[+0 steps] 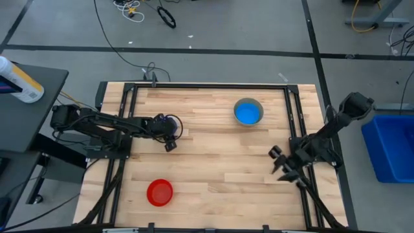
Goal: Nest bowls inside each other
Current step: Stack the blue bowl on the light blue bowl
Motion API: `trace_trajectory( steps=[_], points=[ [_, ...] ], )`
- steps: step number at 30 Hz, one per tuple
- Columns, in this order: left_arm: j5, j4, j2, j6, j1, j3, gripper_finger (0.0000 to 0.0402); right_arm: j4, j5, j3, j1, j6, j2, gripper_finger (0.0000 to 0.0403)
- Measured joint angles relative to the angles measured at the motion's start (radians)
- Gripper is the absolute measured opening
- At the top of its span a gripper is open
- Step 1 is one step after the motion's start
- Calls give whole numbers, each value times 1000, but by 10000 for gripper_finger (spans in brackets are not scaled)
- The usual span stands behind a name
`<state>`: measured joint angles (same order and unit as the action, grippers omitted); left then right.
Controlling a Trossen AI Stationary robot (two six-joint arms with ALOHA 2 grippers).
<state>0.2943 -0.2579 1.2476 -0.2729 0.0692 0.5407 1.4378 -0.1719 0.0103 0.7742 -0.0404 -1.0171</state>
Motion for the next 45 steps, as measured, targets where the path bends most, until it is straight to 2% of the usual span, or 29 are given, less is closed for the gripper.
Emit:
trace_trajectory(
  steps=[2, 6, 8, 13, 17, 19, 23, 25, 28, 33, 39, 45],
  points=[
    [-1, 12, 0, 0, 0, 0, 220, -142, 6, 0, 7, 16, 113, 136],
    [0, 26, 0, 1, -1, 0, 220, -521, -201, -1, 28, -23, 397, 136],
    [-2, 31, 0, 3, -1, 0, 220, -676, -240, -1, 38, -23, 543, 135],
    [-1, 34, 0, 2, -1, 0, 220, -1102, -194, 45, 36, -30, 852, 134],
    [-1, 38, 0, 1, -1, 0, 220, -1293, -84, 92, 15, 39, 1014, 137],
    [-1, 41, 0, -1, -1, 0, 220, -1328, -106, 103, -5, 77, 1012, 138],
    [0, 43, 0, -8, 0, 0, 220, -1346, -287, 87, -78, 82, 1005, 136],
    [-2, 47, 0, -10, 0, 0, 220, -1368, -323, 69, -131, 75, 1006, 135],
    [-3, 47, 0, -12, 0, 0, 220, -1346, -286, 50, -222, 75, 1008, 135],
    [-6, 48, 0, -11, 0, 0, 220, -1307, -143, -1, -372, 82, 1008, 134],
    [-34, 41, 0, -8, 0, 0, 213, -1352, -136, -1, -497, 20, 1006, 133],
    [-47, -36, 0, -60, 0, 0, 180, -1352, -107, -1, -536, 20, 1006, 137]
  ],
)
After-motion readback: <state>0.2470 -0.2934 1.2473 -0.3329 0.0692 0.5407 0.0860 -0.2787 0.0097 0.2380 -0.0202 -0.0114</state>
